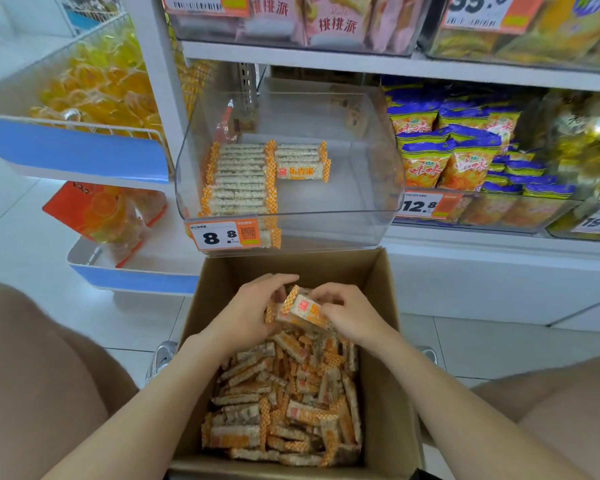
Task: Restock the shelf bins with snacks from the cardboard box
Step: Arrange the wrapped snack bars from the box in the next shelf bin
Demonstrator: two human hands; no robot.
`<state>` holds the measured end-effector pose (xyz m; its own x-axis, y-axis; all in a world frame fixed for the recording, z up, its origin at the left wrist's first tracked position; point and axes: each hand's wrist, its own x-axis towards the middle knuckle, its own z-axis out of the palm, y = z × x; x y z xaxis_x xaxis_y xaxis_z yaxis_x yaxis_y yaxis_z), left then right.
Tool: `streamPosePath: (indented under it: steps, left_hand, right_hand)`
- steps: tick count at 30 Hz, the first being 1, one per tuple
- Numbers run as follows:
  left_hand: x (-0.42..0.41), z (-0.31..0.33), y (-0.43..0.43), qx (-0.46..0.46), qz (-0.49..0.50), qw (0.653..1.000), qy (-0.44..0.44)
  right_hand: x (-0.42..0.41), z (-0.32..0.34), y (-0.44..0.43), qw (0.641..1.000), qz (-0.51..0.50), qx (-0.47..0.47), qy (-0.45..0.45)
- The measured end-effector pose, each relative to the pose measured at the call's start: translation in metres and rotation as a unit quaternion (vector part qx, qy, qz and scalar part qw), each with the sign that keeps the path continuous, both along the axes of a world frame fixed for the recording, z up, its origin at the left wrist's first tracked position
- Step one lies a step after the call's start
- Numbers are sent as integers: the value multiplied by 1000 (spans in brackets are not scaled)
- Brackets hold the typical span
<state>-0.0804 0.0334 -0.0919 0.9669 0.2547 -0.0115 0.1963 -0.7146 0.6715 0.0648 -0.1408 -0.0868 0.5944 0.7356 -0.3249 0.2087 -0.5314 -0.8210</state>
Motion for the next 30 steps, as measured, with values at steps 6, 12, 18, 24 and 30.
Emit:
streamPosePath:
  steps: [6, 12, 18, 24, 30]
  left_hand:
    - [6, 60, -4, 19, -60, 998, -17]
    - [14, 132, 3, 5, -67, 995, -68]
    - [33, 185, 30, -76, -82, 988, -110]
    - [57, 177, 62, 7, 65, 988, -140]
    - [76, 150, 72, 187, 70, 974, 105]
  right_hand:
    - [10, 40, -7, 995, 63, 60, -50]
    - [13, 100, -7, 980, 96, 168, -51]
    - [30, 150, 16, 975, 104, 186, -56]
    - [58, 178, 53, 969, 13, 163, -186]
    - [124, 159, 98, 888, 142, -31, -436]
